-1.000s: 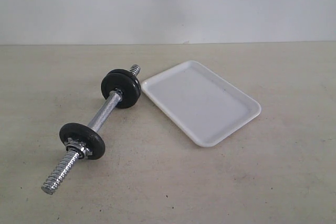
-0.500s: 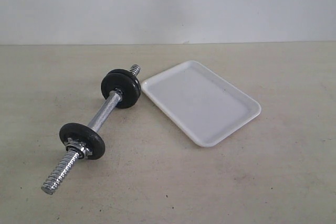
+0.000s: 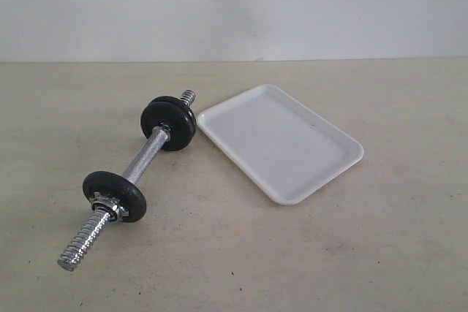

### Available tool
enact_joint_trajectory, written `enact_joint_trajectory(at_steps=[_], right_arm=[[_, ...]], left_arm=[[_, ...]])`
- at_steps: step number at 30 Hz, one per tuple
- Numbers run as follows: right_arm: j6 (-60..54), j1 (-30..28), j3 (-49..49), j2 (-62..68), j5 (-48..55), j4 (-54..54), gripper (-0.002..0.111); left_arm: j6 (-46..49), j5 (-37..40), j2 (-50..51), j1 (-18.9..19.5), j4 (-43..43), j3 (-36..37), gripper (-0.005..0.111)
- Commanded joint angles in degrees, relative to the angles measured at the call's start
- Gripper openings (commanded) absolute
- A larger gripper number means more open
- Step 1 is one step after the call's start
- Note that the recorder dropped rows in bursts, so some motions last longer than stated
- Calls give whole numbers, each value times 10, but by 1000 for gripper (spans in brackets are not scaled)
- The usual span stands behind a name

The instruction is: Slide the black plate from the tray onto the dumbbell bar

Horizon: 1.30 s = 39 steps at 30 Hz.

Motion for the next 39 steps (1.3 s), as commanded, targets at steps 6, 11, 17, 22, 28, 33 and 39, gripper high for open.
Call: enact_joint_trajectory(at_steps=[6, 11, 17, 22, 28, 33, 39], right_arm=[[-2, 3, 0, -3, -3, -2, 0], [-2, 3, 0, -3, -3, -2, 0], [-2, 3, 0, -3, -3, -2, 0], [-2, 3, 0, -3, -3, -2, 0], [-2, 3, 0, -3, -3, -2, 0], [-2, 3, 0, -3, -3, -2, 0], [-2, 3, 0, -3, -3, -2, 0]], left_arm=[[5, -43, -53, 61, 56, 46, 4], [-1, -43, -53, 117, 52, 104, 4], [-1, -63, -53, 129, 52, 136, 4], [-1, -120, -53, 129, 48, 135, 4], [-58, -125, -53, 129, 108, 133, 4], [-431, -143, -53, 129, 480, 154, 4], [-602, -189, -53, 129, 573, 210, 4]])
